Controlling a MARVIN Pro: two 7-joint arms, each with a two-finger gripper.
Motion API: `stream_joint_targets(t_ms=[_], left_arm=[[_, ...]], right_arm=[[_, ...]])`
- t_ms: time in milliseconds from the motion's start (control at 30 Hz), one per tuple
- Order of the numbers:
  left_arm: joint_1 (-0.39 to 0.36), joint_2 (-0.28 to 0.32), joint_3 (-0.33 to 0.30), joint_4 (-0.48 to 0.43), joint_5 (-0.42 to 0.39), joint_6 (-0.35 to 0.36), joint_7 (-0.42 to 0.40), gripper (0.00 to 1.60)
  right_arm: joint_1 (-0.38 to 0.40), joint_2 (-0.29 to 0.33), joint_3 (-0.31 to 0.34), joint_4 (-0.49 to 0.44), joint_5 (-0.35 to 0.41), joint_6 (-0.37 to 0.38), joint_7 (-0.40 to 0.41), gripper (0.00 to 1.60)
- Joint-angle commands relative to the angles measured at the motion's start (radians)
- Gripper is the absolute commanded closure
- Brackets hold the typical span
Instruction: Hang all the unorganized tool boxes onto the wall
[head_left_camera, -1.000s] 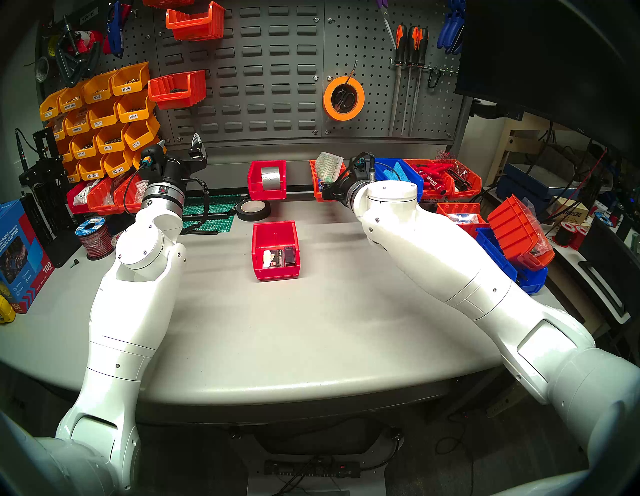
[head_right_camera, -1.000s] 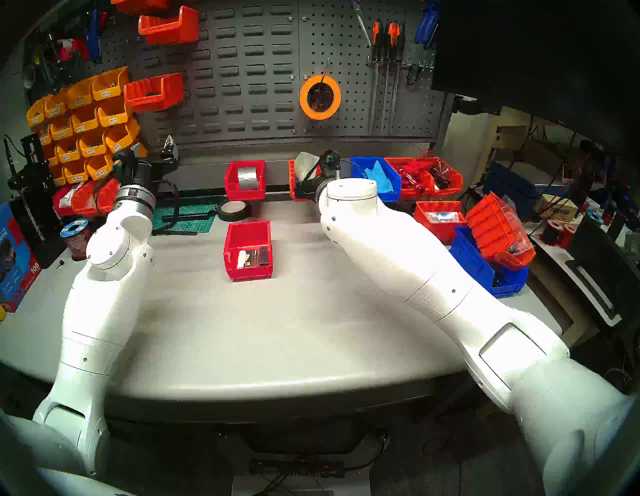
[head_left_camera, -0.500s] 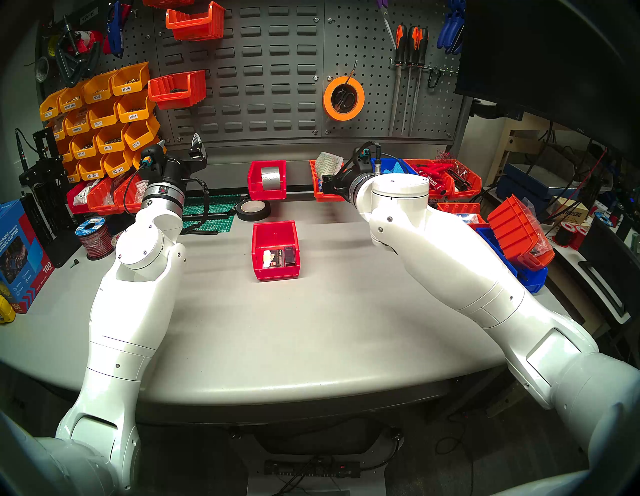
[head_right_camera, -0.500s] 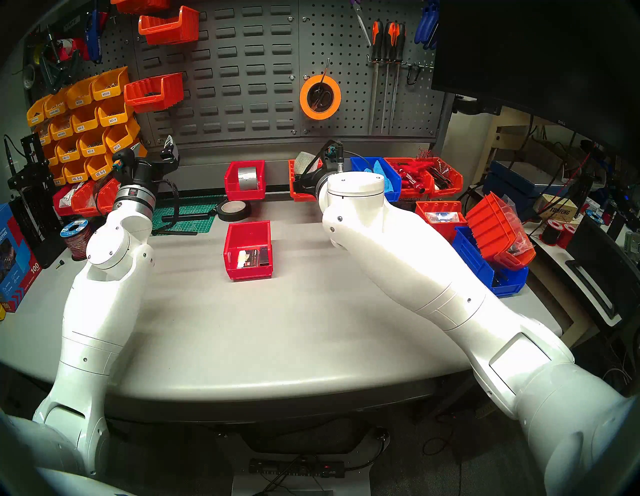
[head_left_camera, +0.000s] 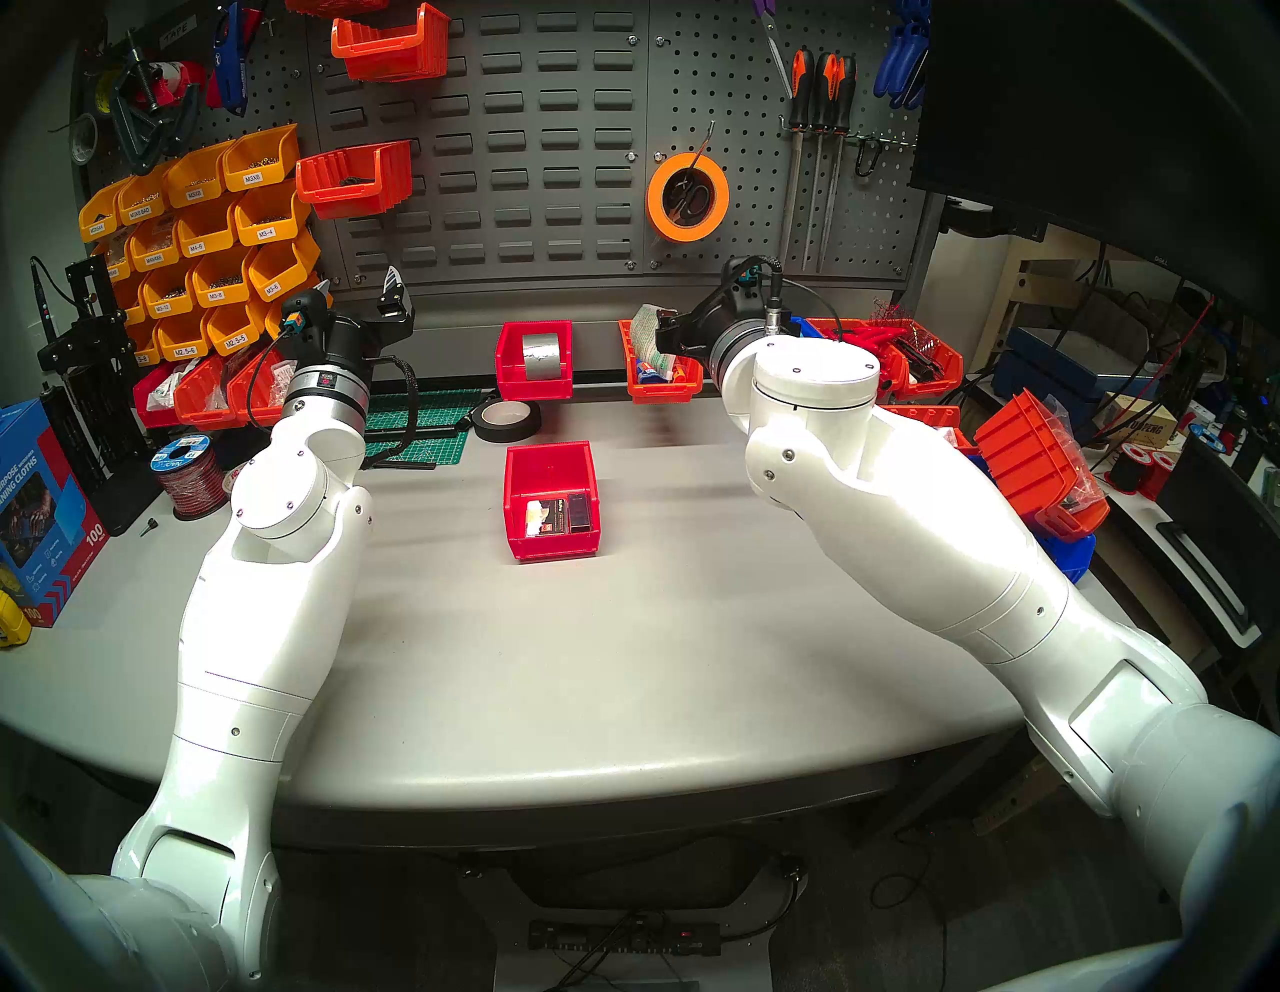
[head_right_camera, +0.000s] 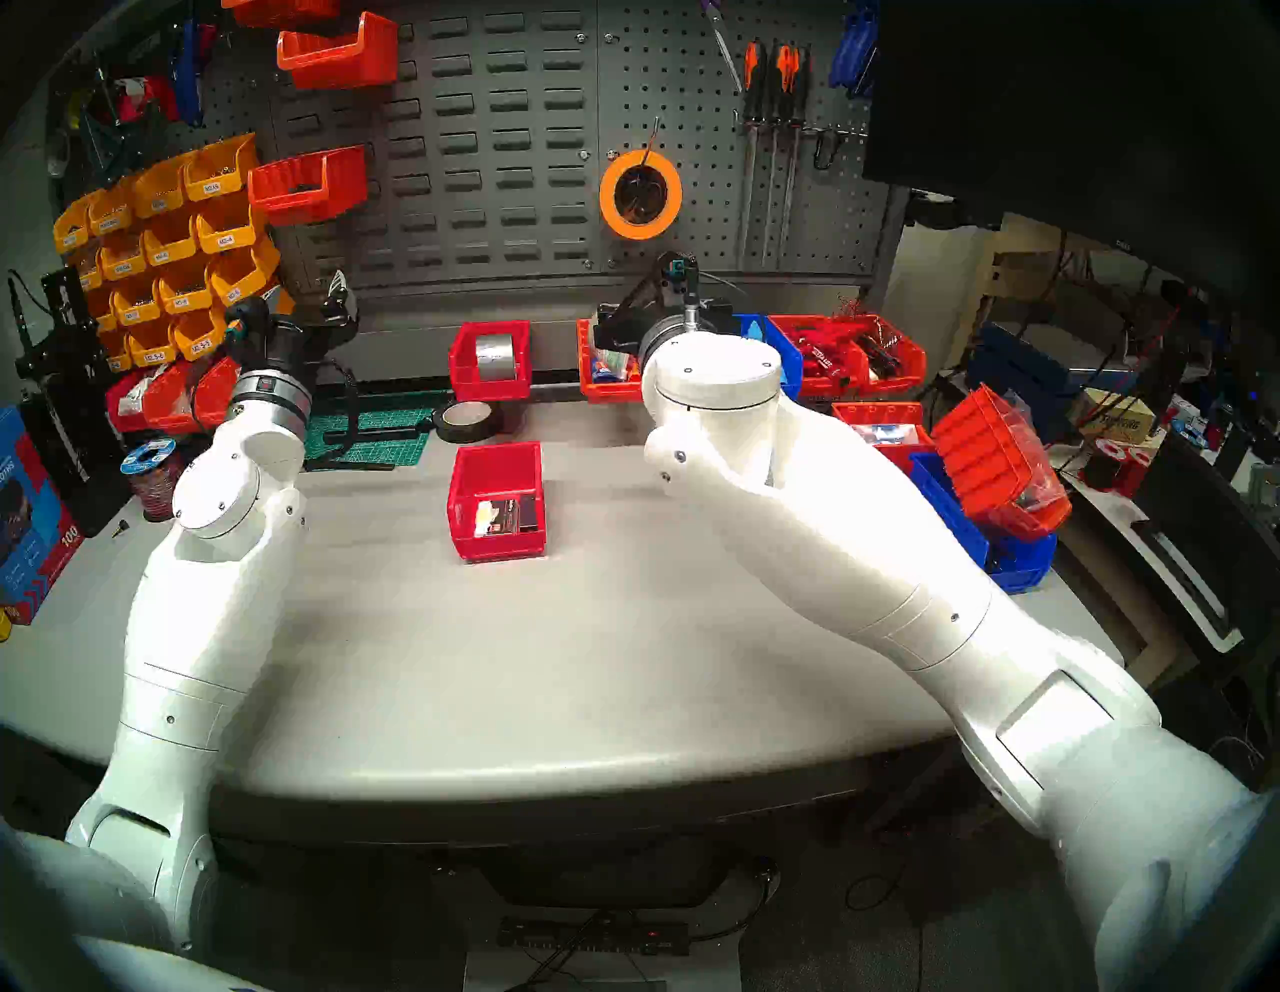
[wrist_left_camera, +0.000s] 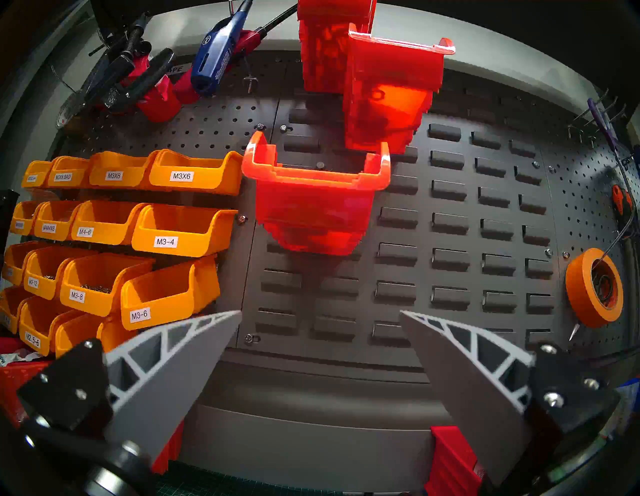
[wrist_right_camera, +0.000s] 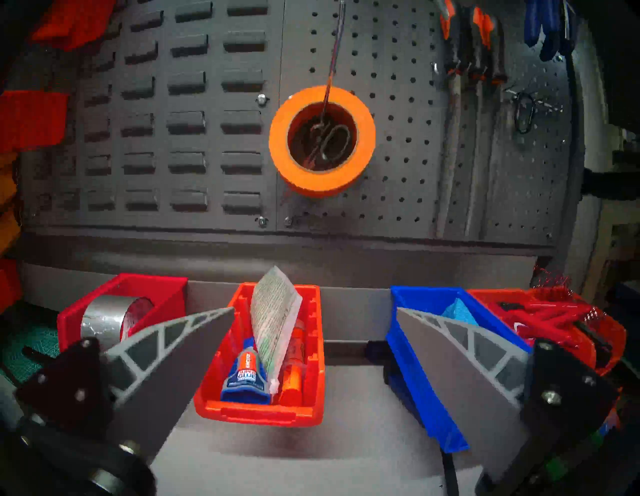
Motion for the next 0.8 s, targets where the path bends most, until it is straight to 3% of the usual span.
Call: stream_joint_targets(t_ms=[0, 433, 533, 767], left_arm=[[-0.011, 0.0, -0.002, -0.009, -0.002, 0.0, 0.0, 0.0], [-0.011, 0.0, -0.002, -0.009, -0.002, 0.0, 0.0, 0.0], [0.03, -0.024, 0.021, -0.094, 0.036, 0.029, 0.059, 0.0], [0.075, -0.035, 0.066, -0.185, 0.067, 0.074, 0.106, 0.0]], right_arm=[[-0.008, 0.019, -0.017, -0.022, -0.076, -0.079, 0.0, 0.0], [-0.001, 0.026, -0.03, -0.019, -0.079, -0.099, -0.004, 0.0], [-0.001, 0.027, -0.031, -0.019, -0.077, -0.1, -0.005, 0.0], [0.0, 0.027, -0.032, -0.019, -0.074, -0.101, -0.007, 0.0]])
